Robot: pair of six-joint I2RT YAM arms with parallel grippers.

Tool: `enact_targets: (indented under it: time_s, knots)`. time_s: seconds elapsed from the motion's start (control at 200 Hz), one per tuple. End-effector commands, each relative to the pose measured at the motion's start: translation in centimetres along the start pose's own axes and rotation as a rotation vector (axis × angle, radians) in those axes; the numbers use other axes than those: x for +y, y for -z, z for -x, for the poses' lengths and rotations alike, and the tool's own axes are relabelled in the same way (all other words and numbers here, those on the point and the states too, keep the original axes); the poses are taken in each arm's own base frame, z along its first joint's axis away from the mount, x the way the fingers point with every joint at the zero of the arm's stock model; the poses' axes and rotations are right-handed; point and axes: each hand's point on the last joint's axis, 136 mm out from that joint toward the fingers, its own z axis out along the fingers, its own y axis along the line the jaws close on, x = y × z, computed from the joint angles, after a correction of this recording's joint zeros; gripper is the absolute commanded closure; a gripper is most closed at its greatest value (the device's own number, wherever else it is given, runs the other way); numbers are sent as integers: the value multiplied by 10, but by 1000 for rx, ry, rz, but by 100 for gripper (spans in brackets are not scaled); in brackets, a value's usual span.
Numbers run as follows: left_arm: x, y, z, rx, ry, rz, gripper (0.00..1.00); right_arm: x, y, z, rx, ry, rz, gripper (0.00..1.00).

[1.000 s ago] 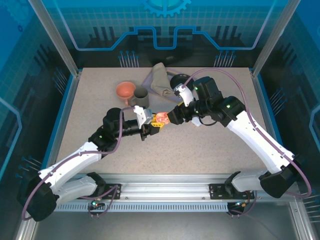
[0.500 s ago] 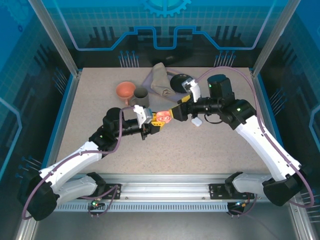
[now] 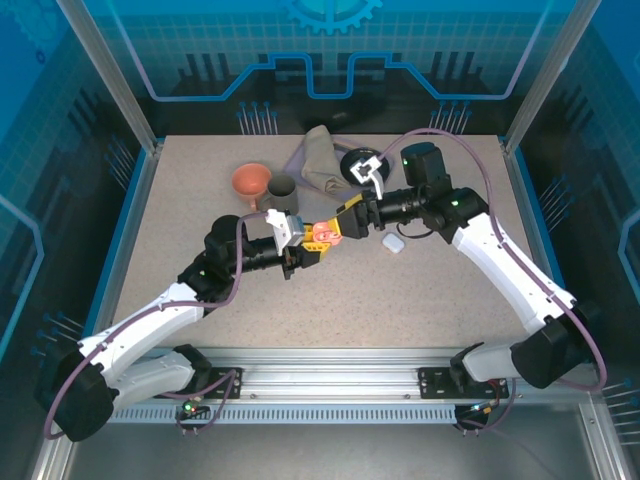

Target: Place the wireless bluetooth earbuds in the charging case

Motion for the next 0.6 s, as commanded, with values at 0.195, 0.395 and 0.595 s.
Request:
enact_targets:
  time_s: [0.195,0.395,0.595]
  knots:
    - [-4,-1,21,-53,-30,-23,100,35,-5,-6,54,37,145,30]
    - [-3,-2,21,-51,-29,-18,100,42,-2,-6,49,66,140,33]
    - [-3,-3,20,-47,-25,-21,100,45,2,-5,44,87,124,33]
